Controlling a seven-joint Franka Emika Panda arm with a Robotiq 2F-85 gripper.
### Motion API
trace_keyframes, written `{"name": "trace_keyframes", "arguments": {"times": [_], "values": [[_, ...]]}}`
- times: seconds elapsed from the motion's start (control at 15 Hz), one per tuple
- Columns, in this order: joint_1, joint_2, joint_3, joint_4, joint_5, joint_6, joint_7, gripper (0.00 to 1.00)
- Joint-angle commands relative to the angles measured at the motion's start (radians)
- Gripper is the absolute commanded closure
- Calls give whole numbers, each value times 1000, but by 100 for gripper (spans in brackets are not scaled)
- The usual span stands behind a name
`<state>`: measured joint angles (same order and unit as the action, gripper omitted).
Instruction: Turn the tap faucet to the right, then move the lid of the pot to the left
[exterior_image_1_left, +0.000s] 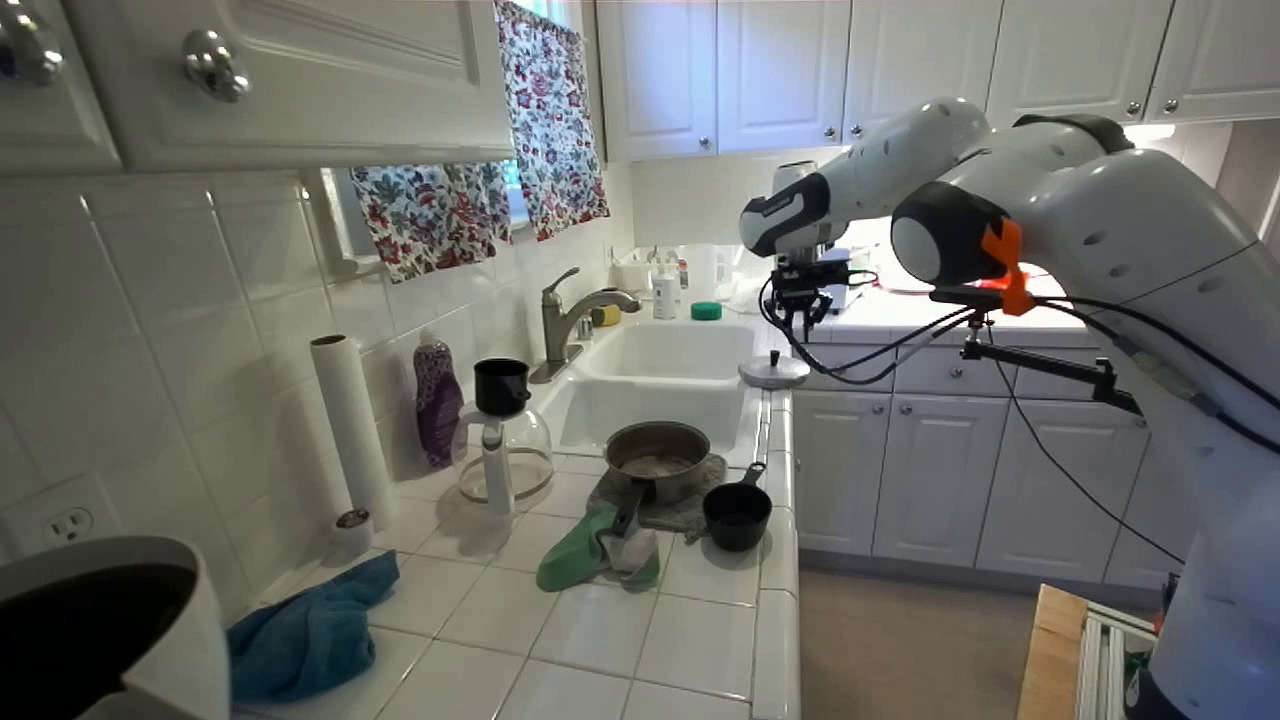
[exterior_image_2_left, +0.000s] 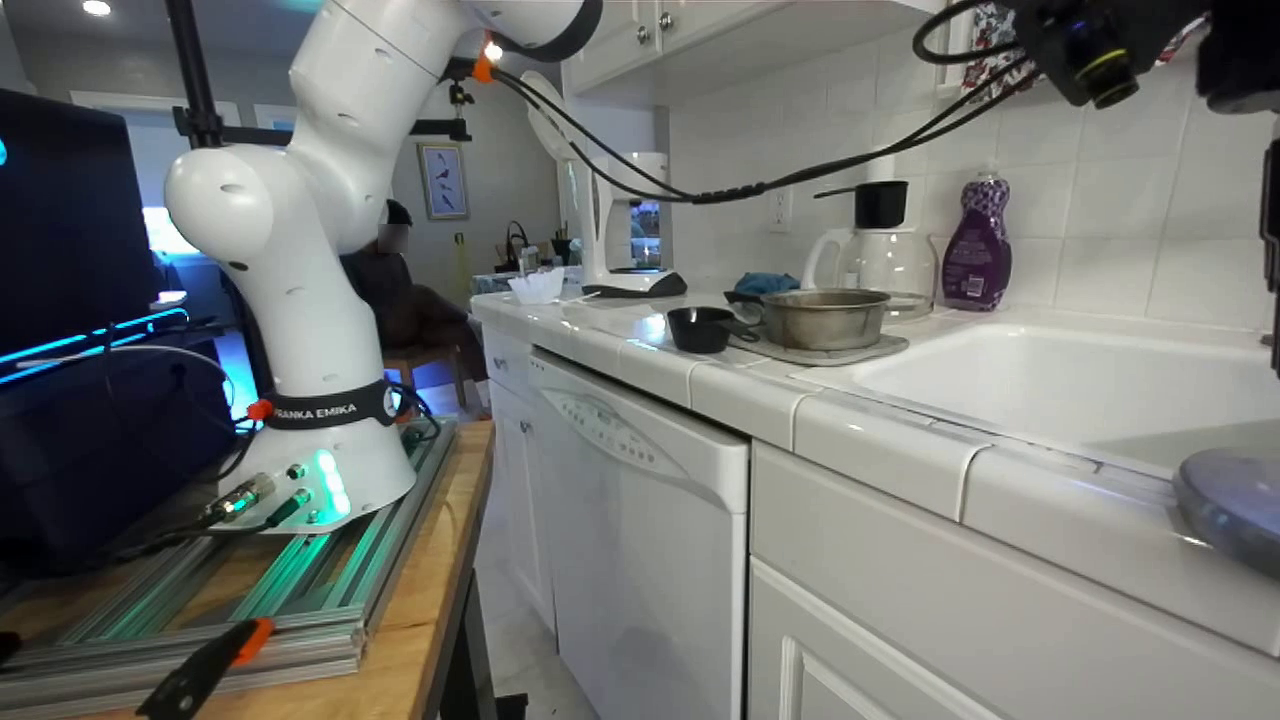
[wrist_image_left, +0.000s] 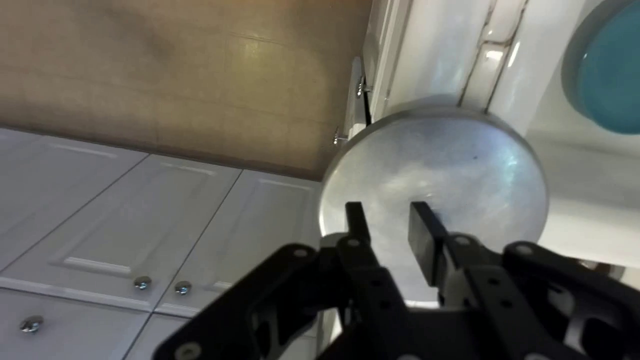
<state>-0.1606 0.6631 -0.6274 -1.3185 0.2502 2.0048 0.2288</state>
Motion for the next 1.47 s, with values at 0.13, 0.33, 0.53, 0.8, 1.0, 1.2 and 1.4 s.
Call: {"name": "trace_keyframes", "arguments": {"times": [0.13,0.33,0.53,0.8,1.0,1.2,1.4], "values": [[13,-98,-20,-145,28,159,5,25],[-7,-61,12,-118,57,225,-10,4],[-135,-46,198,-66,-1,277,20,0],[-207,-32,294,-61,10,290,19,0],[-241,-5,328,-43,12,285,18,0],[-264,26,346,-13,12,284,17,0],[-279,59,356,28,12,274,17,0]]}}
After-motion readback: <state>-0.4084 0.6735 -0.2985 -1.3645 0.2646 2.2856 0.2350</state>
